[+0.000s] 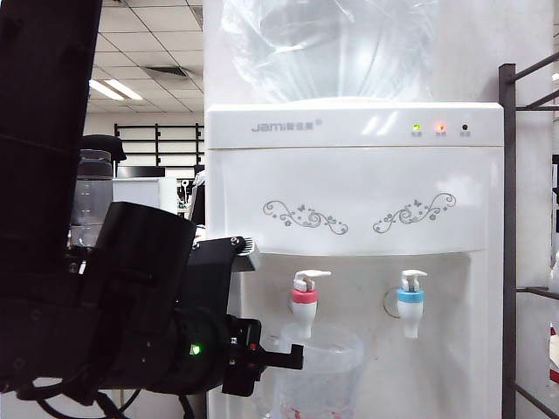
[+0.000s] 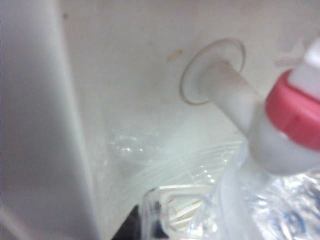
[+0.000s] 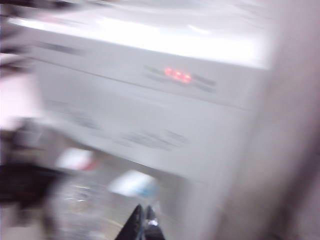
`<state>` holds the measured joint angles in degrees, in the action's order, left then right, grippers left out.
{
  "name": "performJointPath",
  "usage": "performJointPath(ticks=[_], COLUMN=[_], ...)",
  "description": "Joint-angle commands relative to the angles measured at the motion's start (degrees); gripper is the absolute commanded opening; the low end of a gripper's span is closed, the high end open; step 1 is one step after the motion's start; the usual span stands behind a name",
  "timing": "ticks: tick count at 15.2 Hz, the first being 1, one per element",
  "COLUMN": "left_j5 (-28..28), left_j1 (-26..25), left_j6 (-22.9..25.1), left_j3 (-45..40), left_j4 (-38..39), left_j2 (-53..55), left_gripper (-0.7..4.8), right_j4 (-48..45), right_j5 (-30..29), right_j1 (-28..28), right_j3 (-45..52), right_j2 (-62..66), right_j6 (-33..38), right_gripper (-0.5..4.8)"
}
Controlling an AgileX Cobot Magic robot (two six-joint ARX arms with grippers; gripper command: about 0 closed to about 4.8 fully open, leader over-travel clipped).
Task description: Pick up the plastic mug from the left desk, go to the hot water outlet of the water dispenser, press the vertical switch to get some water, then put the mug back on the desk.
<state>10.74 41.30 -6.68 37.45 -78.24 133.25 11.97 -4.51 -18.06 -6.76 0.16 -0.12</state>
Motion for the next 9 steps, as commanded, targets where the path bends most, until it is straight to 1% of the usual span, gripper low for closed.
performJointPath(ticks=[1,3,4,5,9], left_j5=[1.01,1.01,0.98,1.01,1.01], left_j1=[-0.52,-0.52,-0.52,-0.52,-0.52], left_j6=[-0.22,-0.22,-0.22,-0.22,-0.22], left_j3=[1.03,1.03,1.03,1.05,1.03], left_j4=[-3.67,-3.67,-3.67,-3.69,-3.67], left_j2=[-1.05,-1.05,-1.05,-1.05,-1.05], left_gripper=[-0.06,-0.06,-0.06,-0.06,-0.06], right_j4=[0.20,0.17,-0.02,-0.04,0.09], right_j5=[0.57,0.59,0.59,0.55,-0.50], right_j1=[9.42,15.69,17.68,18.53,18.45], right_j3=[-0.22,-0.13,0.24,0.72,2.54], right_j2=[0.00,0.00,0.00,0.00,0.00], right_j6=[-0.17,-0.22,-0.87,-1.16,-1.20], right_gripper=[-0.06,-0.06,-0.06,-0.05,-0.05])
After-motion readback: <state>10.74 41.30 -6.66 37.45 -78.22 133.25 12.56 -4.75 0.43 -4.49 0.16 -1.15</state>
